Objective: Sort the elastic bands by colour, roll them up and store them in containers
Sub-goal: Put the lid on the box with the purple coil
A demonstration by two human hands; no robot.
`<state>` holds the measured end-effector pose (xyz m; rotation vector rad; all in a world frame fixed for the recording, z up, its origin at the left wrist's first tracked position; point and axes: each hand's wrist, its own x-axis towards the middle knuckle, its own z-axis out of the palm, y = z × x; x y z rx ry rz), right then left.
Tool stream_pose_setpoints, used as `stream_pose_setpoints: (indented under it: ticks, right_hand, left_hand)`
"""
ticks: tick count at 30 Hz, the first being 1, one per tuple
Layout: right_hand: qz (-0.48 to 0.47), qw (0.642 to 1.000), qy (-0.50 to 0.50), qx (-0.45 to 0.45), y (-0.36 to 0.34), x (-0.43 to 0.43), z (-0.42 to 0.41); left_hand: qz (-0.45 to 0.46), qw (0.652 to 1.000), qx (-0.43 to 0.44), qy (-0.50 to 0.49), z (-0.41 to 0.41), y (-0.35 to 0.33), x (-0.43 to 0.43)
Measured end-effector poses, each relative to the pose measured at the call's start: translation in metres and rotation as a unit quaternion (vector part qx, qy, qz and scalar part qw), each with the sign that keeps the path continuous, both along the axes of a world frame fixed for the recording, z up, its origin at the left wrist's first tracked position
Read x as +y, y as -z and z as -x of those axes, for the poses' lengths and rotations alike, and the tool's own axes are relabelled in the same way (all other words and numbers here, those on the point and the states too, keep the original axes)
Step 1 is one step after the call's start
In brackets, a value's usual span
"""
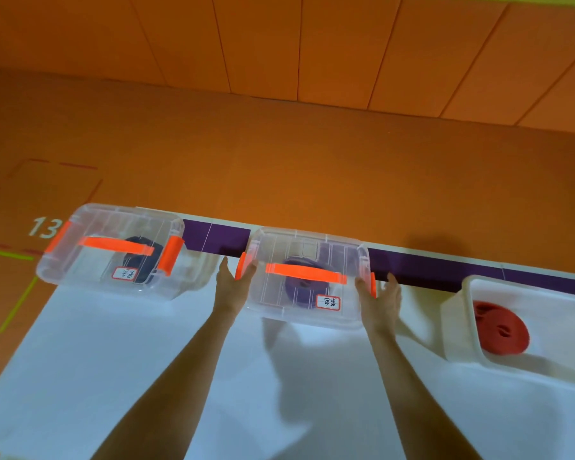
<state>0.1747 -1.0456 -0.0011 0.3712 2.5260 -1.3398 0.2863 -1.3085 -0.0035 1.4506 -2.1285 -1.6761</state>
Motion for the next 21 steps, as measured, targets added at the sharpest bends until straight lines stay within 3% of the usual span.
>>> stream_pose_setpoints:
  ticks: [2, 4, 8, 10, 13, 16, 18, 21]
  right_hand:
    - [0.109, 0.991, 0.059, -0.056, 0.005, -0.001, -0.003]
    - [0.114, 0.991, 0.066, -0.012, 0.008, -0.002, -0.008]
    - [-0.011, 0.984, 0.002, 0.18, 0.007, 0.0, -0.008]
    - [-0.09, 0.97, -0.042, 0.222, 0.004, -0.003, -0.009]
    - [-0.125, 0.951, -0.069, 0.274, -0.007, -0.006, -0.016]
    - [-0.179, 0.944, -0.078, 0.265, -0.009, -0.008, -0.014]
    - [-0.224, 0.943, -0.126, 0.213, -0.013, -0.008, -0.012]
    - [-0.292, 0.922, -0.209, 0.143, -0.028, 0.004, -0.012]
  left_hand:
    - [-0.056, 0.998, 0.015, 0.008, 0.0, 0.003, -0.003]
    - [-0.004, 0.998, 0.059, 0.008, 0.0, 0.002, -0.003]
    - [0.122, 0.986, 0.11, 0.019, 0.002, -0.008, 0.01]
    - [0.171, 0.98, 0.092, 0.029, 0.002, -0.008, 0.016]
    - [0.227, 0.972, 0.058, 0.03, 0.0, -0.012, 0.022]
    - [0.259, 0.964, 0.028, 0.057, 0.002, -0.016, 0.024]
    - [0.283, 0.952, -0.023, 0.11, 0.003, -0.022, 0.022]
    - [0.378, 0.902, -0.099, 0.184, -0.004, -0.041, 0.017]
